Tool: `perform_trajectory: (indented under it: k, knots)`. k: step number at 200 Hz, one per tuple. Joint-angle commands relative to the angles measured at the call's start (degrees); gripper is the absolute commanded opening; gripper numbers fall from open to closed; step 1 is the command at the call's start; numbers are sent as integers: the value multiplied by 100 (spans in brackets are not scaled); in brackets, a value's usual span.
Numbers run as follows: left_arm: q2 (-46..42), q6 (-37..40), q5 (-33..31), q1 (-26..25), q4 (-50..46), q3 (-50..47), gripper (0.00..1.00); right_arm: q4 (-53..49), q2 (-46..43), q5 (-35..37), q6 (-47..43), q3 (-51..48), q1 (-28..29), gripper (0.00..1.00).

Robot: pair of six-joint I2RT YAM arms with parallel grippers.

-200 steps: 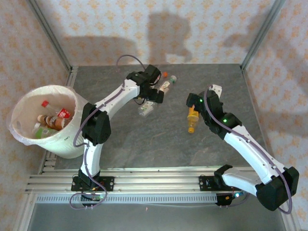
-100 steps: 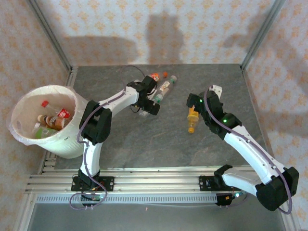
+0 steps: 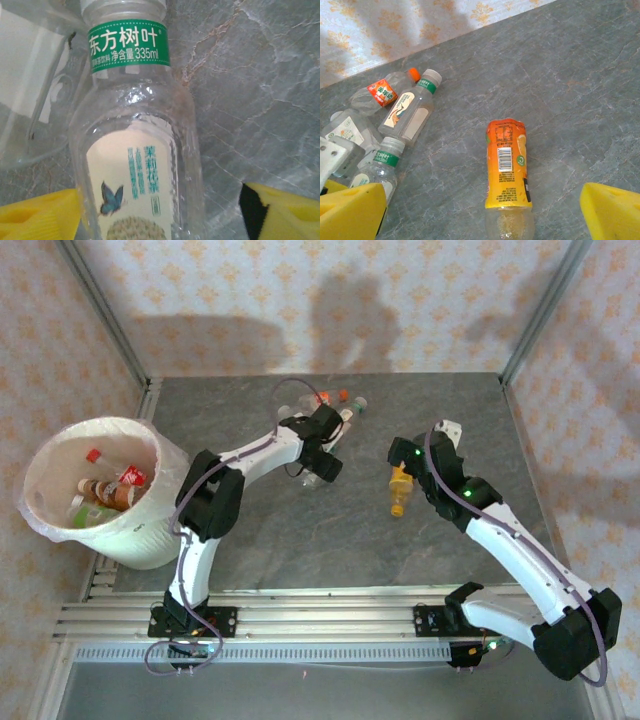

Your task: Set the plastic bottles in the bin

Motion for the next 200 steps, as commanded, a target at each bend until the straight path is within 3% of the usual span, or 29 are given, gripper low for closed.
perform_trajectory:
  k: [1, 43, 66, 149, 200]
  knots:
    - [181, -39, -503, -56, -73, 186, 77, -85, -79, 93, 21, -47, -32, 100]
    - [513, -353, -830, -114, -56, 315, 76, -142, -148, 98, 44, -84, -36, 100]
    - [480, -550, -824, -128, 80, 196, 69, -193, -217, 165, 5, -115, -32, 100]
    - [-1058, -936, -896, -341, 1000, -876, 49, 138, -464, 38, -167, -203, -34, 100]
    - [-2145, -1359, -528, -436, 942, -1297, 46, 745, -400, -843, -581, -339, -36, 99]
